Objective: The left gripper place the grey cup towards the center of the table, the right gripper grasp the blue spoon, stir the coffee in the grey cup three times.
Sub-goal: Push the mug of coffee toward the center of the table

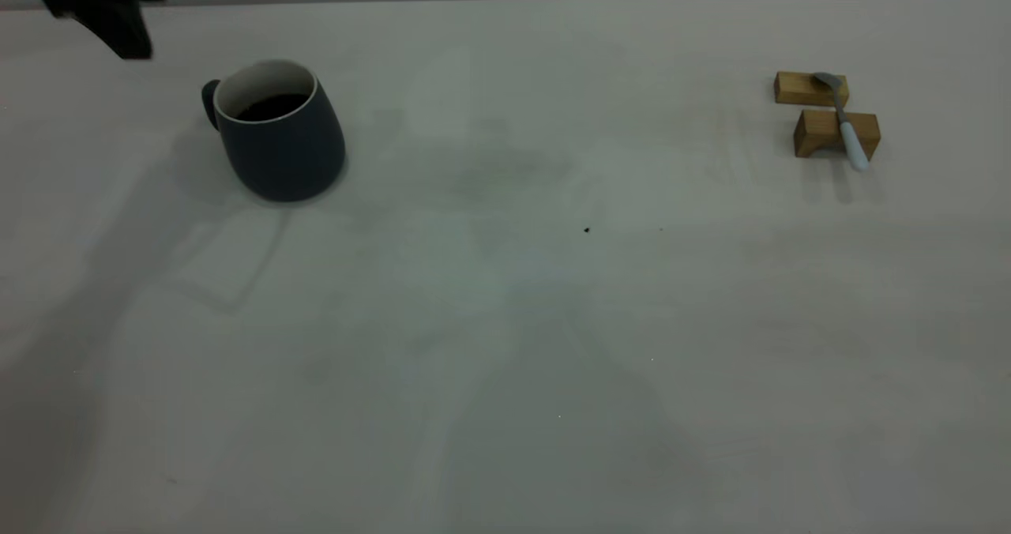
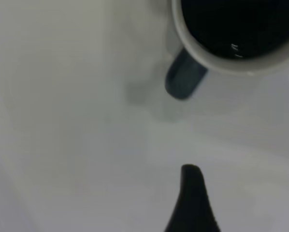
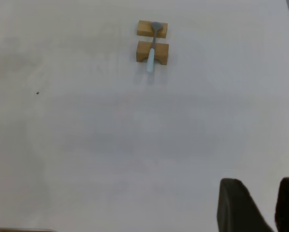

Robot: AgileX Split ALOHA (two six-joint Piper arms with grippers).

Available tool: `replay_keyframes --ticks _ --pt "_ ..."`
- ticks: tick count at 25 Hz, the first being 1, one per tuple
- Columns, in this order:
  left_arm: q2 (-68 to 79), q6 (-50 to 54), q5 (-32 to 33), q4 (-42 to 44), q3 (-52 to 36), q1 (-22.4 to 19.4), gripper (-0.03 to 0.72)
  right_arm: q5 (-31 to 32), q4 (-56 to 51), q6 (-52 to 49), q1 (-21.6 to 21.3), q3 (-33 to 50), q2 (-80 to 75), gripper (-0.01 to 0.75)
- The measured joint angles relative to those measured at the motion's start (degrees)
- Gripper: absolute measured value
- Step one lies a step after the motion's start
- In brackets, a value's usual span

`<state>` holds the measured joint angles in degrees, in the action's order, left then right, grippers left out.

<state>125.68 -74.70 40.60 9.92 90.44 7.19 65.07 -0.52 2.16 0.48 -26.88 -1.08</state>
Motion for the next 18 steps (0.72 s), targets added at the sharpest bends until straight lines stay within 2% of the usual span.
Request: replay_keyframes --ticks 5,18 --pt "4.60 -1.43 -3.81 3.60 1.42 0.29 0.628 0.00 0.00 0.00 0.00 0.00 0.00 0.240" --pt "11.30 -8.06 -12.90 3.78 2.01 0.29 0.585 0.00 0.00 0.00 0.00 0.00 0.00 0.240"
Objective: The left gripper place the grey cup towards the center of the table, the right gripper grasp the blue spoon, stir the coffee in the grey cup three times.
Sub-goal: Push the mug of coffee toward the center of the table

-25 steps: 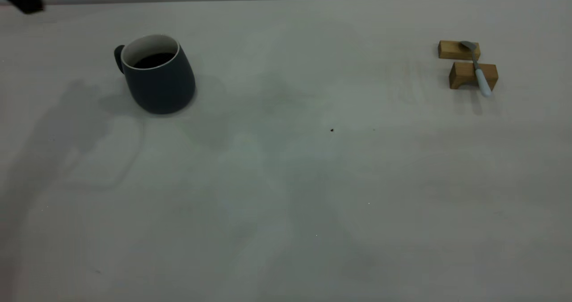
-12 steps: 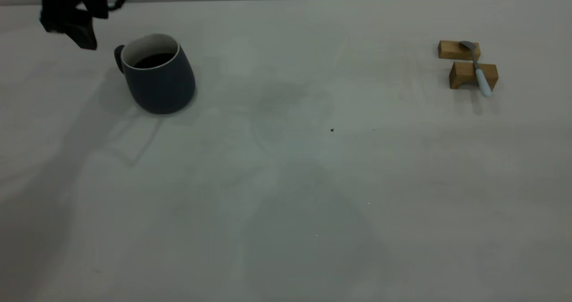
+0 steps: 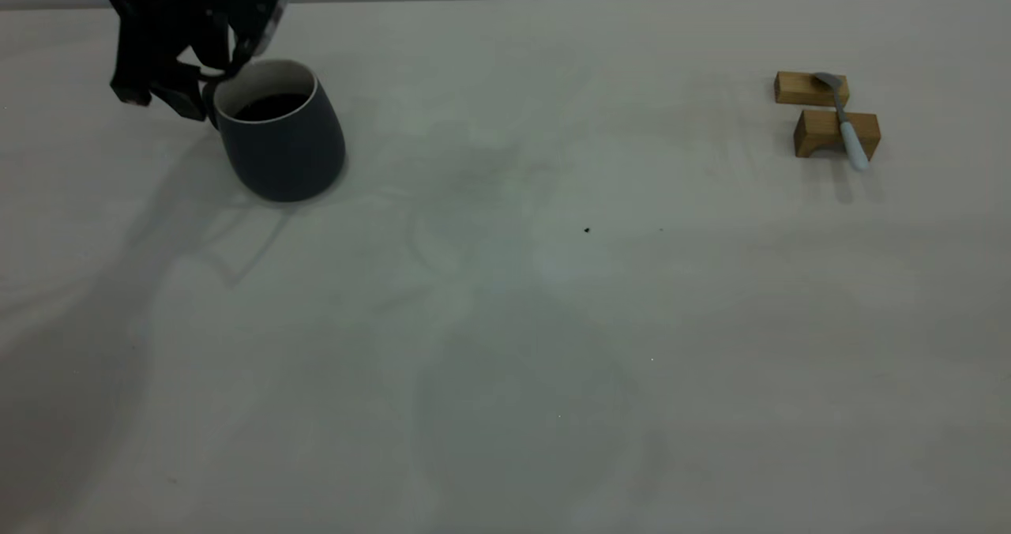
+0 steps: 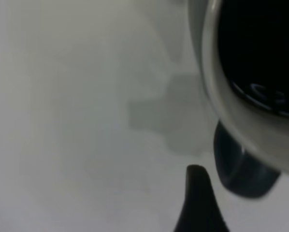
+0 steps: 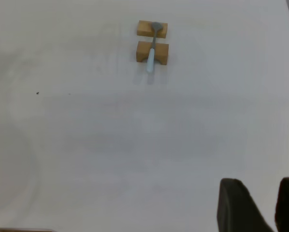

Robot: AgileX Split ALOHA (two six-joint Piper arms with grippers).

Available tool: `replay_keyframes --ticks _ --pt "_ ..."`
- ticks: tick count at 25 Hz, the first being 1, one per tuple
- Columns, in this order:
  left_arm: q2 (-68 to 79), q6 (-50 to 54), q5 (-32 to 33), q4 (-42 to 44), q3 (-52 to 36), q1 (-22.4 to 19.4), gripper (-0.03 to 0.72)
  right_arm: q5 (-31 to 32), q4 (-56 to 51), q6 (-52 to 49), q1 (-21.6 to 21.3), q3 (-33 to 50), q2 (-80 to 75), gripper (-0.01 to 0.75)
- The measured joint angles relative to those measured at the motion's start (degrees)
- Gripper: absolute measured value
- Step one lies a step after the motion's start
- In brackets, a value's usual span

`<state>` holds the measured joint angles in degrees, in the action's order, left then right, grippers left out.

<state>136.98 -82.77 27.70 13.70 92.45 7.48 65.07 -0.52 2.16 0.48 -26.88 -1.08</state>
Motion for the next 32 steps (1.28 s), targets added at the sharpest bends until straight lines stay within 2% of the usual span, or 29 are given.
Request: replay_keyframes --ticks 6,9,12,13,19,24,32 --pt "1.43 -0.75 -1.69 0.00 0.00 0.00 0.497 0.00 0.00 0.00 0.00 0.00 0.00 0.240" --pt "1.43 -0.75 -1.76 -0.06 0.00 0.00 0.390 0.00 0.00 0.00 0.00 0.00 0.00 0.240" --pt "1.43 -0.75 -0.94 -0.63 0.06 0.06 0.236 0.00 0.00 0.00 0.00 0.00 0.00 0.240" --pt "1.43 -0.75 -0.62 -0.68 0.11 0.22 0.213 0.00 0.00 0.00 0.00 0.00 0.00 0.240" --pt "1.43 2.38 0.26 -0.53 0.11 3.59 0.212 0.00 0.00 0.00 0.00 0.00 0.00 0.240" --pt "1.43 10.44 1.04 -0.48 0.24 7.87 0.212 0.00 0.00 0.00 0.00 0.00 0.00 0.240" --pt "1.43 17.21 1.94 -0.76 0.47 14.90 0.212 0.00 0.00 0.00 0.00 0.00 0.00 0.240"
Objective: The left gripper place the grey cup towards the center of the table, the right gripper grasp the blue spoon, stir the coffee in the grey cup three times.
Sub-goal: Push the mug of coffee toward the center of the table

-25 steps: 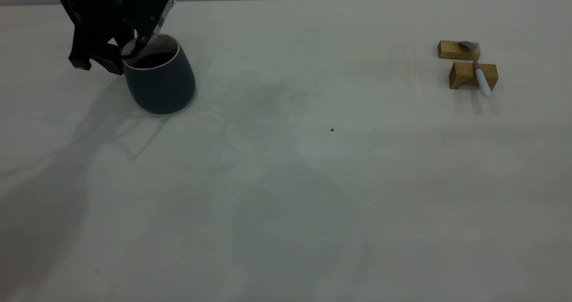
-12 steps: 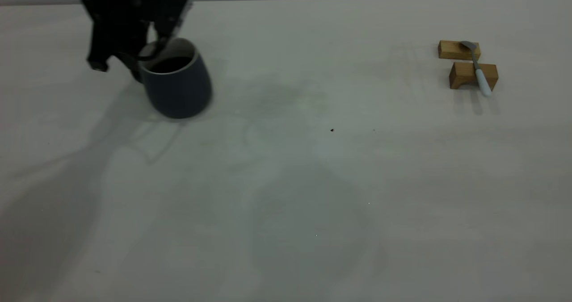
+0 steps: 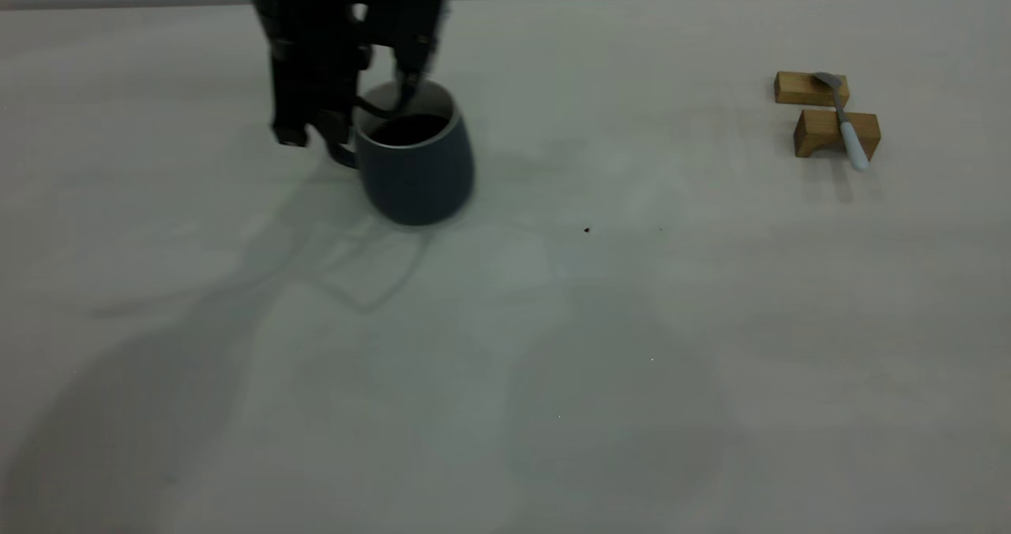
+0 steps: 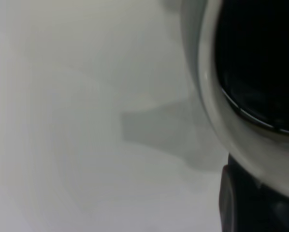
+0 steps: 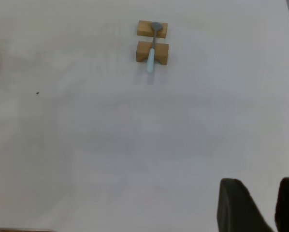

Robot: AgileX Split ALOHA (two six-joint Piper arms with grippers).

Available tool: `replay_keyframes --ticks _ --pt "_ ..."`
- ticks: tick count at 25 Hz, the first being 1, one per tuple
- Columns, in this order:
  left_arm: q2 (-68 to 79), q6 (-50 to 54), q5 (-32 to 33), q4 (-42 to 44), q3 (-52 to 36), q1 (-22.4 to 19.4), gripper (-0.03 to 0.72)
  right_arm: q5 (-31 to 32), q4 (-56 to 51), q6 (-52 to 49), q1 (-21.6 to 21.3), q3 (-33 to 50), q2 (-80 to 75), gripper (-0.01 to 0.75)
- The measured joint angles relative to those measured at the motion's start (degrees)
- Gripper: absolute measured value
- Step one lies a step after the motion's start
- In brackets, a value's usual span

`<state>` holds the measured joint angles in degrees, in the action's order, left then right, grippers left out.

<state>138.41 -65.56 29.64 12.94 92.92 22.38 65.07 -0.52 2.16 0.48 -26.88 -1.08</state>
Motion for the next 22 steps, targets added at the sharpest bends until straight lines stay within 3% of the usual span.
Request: replay_keyframes --ticks 11,22 --pt "0.00 8.87 -1.27 -0.28 0.00 6.30 0.212 0.00 0.00 0.00 0.00 0.00 0.00 0.240" --pt "0.04 9.92 -2.23 -0.57 0.00 7.35 0.212 0.00 0.00 0.00 0.00 0.00 0.00 0.240"
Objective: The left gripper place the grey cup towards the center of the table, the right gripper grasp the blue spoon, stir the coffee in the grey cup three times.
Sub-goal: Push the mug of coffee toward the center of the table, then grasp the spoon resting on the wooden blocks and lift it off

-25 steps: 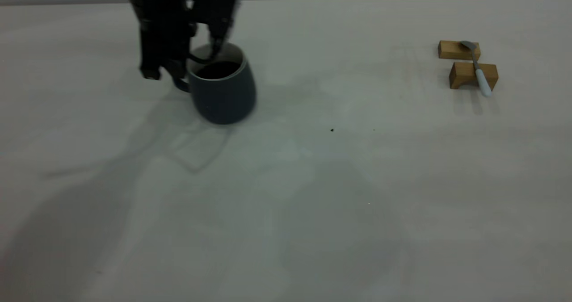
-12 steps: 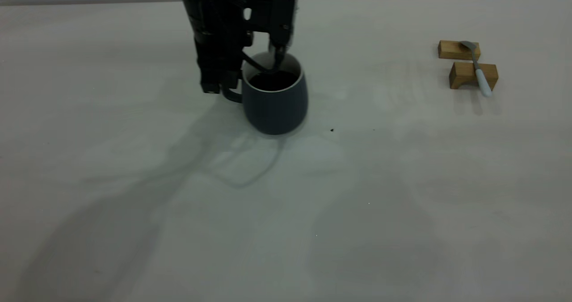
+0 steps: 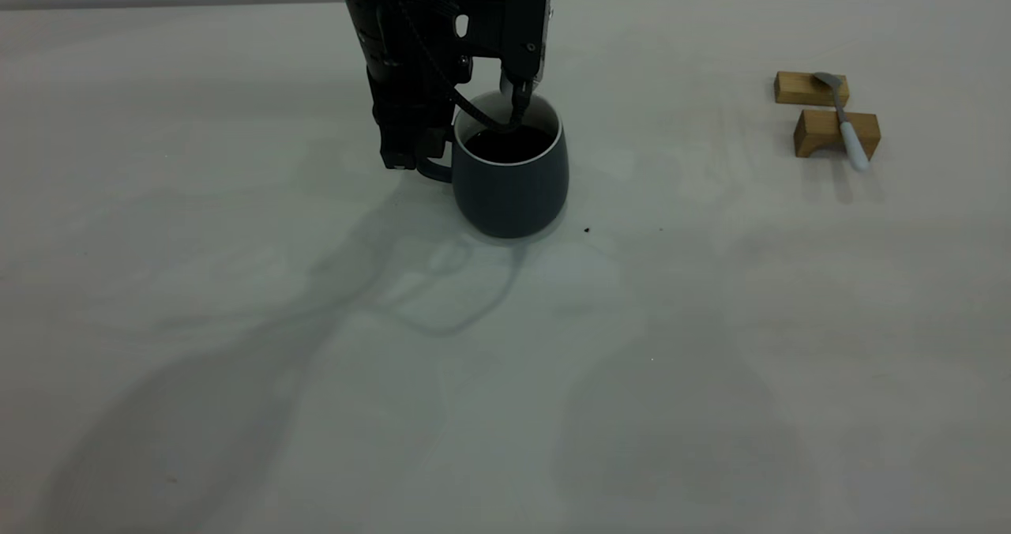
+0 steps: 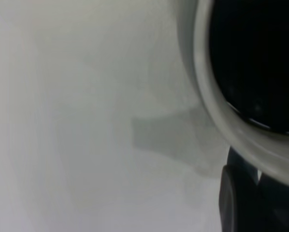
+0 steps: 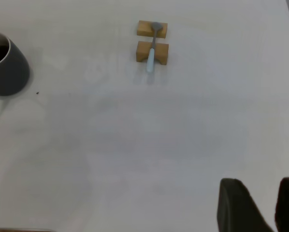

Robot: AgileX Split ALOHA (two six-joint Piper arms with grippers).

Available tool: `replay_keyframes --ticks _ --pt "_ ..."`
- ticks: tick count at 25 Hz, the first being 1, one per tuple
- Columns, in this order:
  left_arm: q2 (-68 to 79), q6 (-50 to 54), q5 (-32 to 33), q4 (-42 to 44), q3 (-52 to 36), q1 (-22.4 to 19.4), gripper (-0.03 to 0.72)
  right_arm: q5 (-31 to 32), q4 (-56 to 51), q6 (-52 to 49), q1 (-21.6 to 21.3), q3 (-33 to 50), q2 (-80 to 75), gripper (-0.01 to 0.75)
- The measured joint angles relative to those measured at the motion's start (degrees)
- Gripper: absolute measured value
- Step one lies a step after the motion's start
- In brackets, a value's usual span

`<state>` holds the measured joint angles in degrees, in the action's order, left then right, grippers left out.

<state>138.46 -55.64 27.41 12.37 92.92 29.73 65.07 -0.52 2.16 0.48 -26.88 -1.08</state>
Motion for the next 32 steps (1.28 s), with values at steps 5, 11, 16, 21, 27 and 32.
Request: replay_keyframes --ticks 5,11,16,21,27,32 --pt "0.00 -2.04 -0.13 -0.02 0.09 0.00 0.335 0.00 0.00 0.00 0.00 0.00 0.00 0.240" --pt "-0.33 -2.33 0.11 1.11 0.08 0.00 0.660 0.00 0.00 0.00 0.00 0.00 0.00 0.240" --pt "-4.81 -0.91 5.01 1.46 0.08 0.00 0.665 0.00 0.00 0.00 0.00 0.00 0.00 0.240" --pt "-13.68 4.61 14.45 1.46 0.08 0.00 0.585 0.00 0.00 0.00 0.00 0.00 0.00 0.240" --pt "-27.49 22.93 26.71 1.46 0.08 0.00 0.473 0.00 0.00 0.00 0.00 0.00 0.00 0.240" --pt "-38.30 34.89 38.14 1.40 0.08 0.00 0.404 0.00 0.00 0.00 0.00 0.00 0.00 0.240"
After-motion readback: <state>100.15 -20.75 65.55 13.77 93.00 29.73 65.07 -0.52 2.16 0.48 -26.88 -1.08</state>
